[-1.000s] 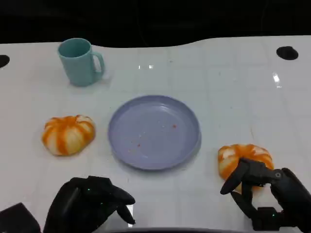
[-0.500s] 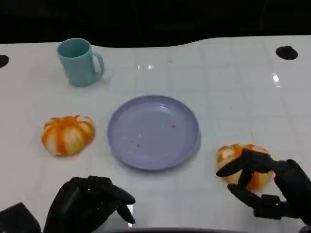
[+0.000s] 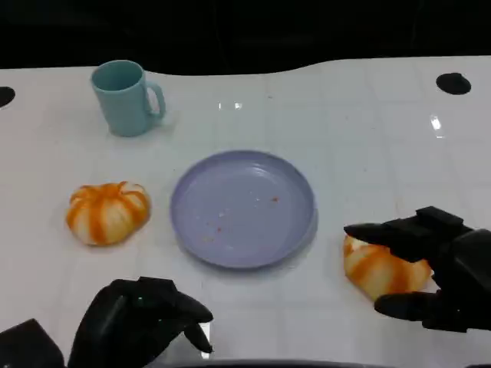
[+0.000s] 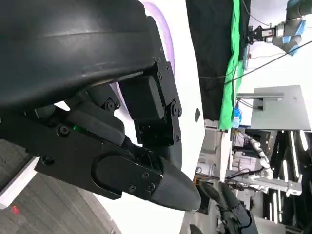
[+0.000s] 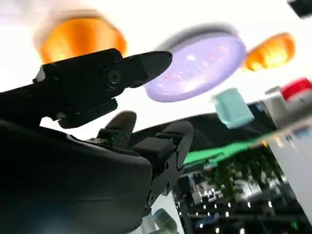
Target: Grasp the bread from the table and place it into the plate.
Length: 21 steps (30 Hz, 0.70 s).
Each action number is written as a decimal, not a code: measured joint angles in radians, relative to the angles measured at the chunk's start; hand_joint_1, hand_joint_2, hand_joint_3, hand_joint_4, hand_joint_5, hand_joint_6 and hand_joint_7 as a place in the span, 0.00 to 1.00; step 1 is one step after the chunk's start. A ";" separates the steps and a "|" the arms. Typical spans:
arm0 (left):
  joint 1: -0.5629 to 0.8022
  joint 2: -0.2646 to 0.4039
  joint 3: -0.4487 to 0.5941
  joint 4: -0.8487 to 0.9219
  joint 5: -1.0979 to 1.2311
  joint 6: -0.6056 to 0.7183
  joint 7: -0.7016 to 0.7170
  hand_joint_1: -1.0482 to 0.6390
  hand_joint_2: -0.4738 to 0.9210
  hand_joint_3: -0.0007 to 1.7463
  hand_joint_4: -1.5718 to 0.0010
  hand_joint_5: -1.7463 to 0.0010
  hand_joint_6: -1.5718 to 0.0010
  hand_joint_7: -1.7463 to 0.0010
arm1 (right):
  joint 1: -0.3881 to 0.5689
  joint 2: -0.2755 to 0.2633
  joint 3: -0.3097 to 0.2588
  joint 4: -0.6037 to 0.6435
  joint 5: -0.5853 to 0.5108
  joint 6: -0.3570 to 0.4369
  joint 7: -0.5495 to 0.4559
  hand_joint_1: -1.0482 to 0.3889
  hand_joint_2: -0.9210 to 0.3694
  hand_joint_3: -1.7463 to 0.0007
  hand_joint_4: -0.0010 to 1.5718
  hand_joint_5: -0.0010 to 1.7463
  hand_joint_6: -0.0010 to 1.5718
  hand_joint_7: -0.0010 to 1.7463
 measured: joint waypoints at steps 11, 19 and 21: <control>-0.001 -0.001 0.000 0.003 -0.003 0.000 -0.003 0.04 1.00 0.02 0.32 0.35 0.15 0.76 | 0.022 -0.035 0.043 -0.159 -0.099 0.242 0.145 0.36 0.02 1.00 0.08 0.24 0.22 0.03; -0.001 -0.005 -0.004 0.003 -0.002 -0.002 -0.004 0.04 1.00 0.02 0.31 0.35 0.15 0.76 | -0.050 -0.040 0.112 -0.069 -0.192 0.305 0.140 0.36 0.01 1.00 0.12 0.20 0.23 0.01; 0.002 -0.005 -0.003 0.002 -0.001 -0.003 -0.004 0.04 1.00 0.02 0.31 0.35 0.15 0.76 | -0.071 -0.040 0.129 -0.044 -0.220 0.330 0.136 0.35 0.01 1.00 0.11 0.19 0.23 0.01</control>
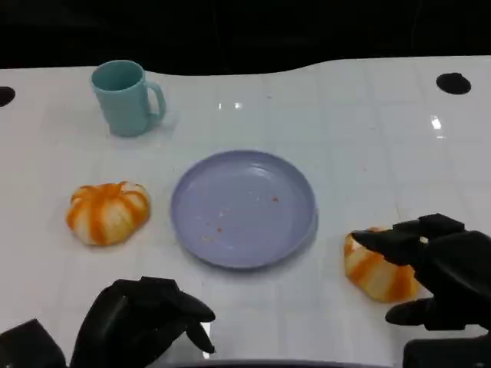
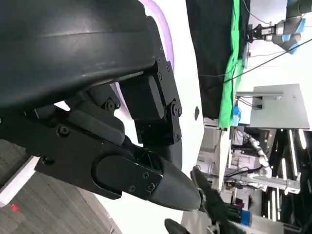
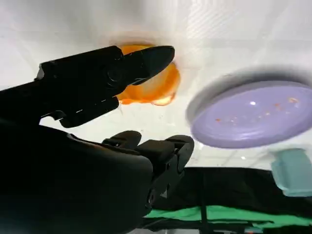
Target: Grasp the bread from the table and place it into the plate.
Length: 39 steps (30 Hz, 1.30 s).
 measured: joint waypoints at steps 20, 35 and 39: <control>0.005 -0.007 -0.002 -0.005 0.009 -0.003 0.001 0.04 1.00 0.02 0.30 0.37 0.14 0.77 | -0.159 0.014 0.136 0.180 -0.061 0.130 -0.018 0.50 0.10 1.00 0.15 0.16 0.27 0.01; 0.018 -0.012 -0.008 -0.032 0.011 0.003 0.004 0.03 1.00 0.01 0.29 0.38 0.14 0.78 | -0.286 0.042 0.213 0.306 -0.053 0.230 0.063 0.50 0.05 0.99 0.20 0.13 0.32 0.02; 0.025 -0.014 -0.009 -0.038 0.014 0.003 0.014 0.04 1.00 0.01 0.29 0.38 0.13 0.79 | -0.346 0.059 0.236 0.374 -0.040 0.266 0.099 0.49 0.04 0.99 0.25 0.12 0.37 0.02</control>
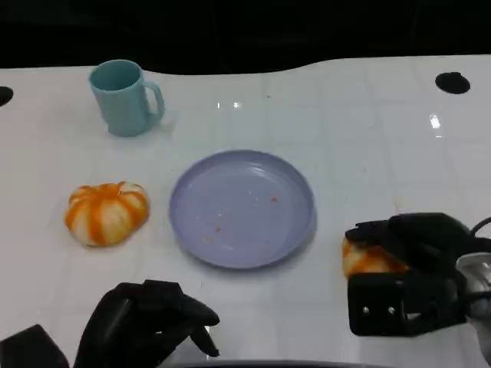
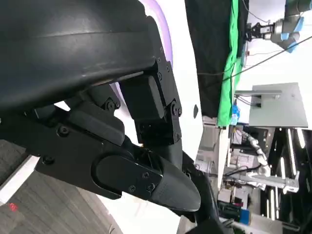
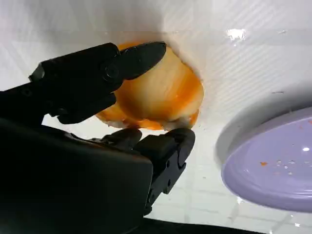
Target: Grasp the bread from the table and place it into the plate.
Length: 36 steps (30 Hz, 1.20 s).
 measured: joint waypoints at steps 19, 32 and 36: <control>0.008 0.000 -0.002 -0.015 0.000 0.010 0.008 0.04 1.00 0.01 0.29 0.39 0.13 0.81 | -0.138 0.070 0.041 0.371 0.060 -0.141 -0.407 0.60 0.01 0.86 0.53 0.97 0.60 0.58; 0.011 0.000 -0.004 -0.029 0.000 0.020 0.008 0.05 1.00 0.01 0.30 0.39 0.13 0.82 | -0.171 0.077 0.042 0.540 0.092 -0.321 -0.687 0.59 0.08 0.86 0.55 1.00 0.68 0.38; 0.011 0.000 -0.004 -0.031 0.000 0.021 0.008 0.05 1.00 0.01 0.30 0.39 0.13 0.82 | -0.171 0.077 0.037 0.533 0.102 -0.354 -0.719 0.61 0.23 0.64 0.58 1.00 0.57 0.68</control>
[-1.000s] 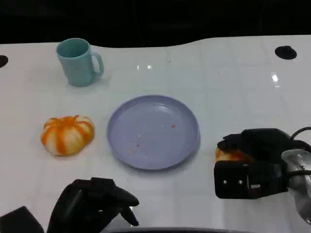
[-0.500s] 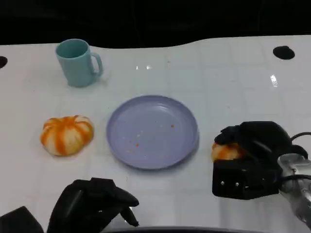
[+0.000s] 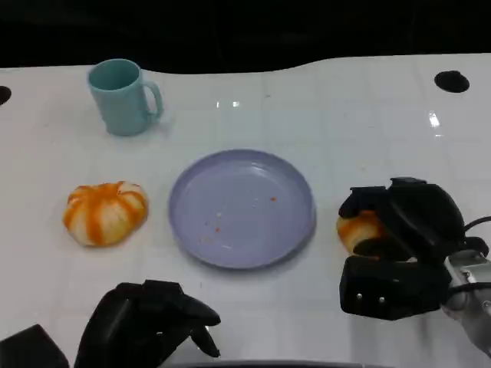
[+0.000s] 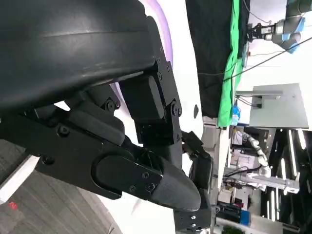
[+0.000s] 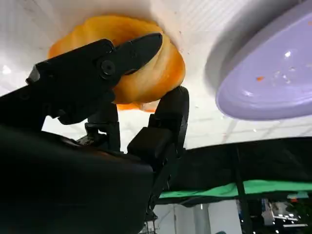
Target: Grasp the bread from the table and place it into the plate.
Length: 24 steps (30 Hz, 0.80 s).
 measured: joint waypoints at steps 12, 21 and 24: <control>0.000 -0.001 -0.001 0.000 0.001 -0.001 0.000 0.05 1.00 0.01 0.31 0.39 0.13 0.82 | 0.009 0.002 -0.074 -0.160 0.086 -0.054 0.001 0.67 0.44 0.26 0.60 1.00 0.46 1.00; -0.001 -0.002 -0.002 0.003 0.001 -0.002 0.000 0.05 1.00 0.01 0.31 0.37 0.13 0.82 | 0.006 0.012 -0.096 -0.264 0.115 -0.081 0.037 0.68 0.49 0.18 0.62 1.00 0.47 1.00; -0.001 -0.003 -0.002 0.004 0.001 -0.002 0.000 0.06 1.00 0.01 0.31 0.37 0.13 0.82 | -0.003 0.027 -0.097 -0.282 0.121 -0.083 0.061 0.67 0.50 0.18 0.62 1.00 0.47 1.00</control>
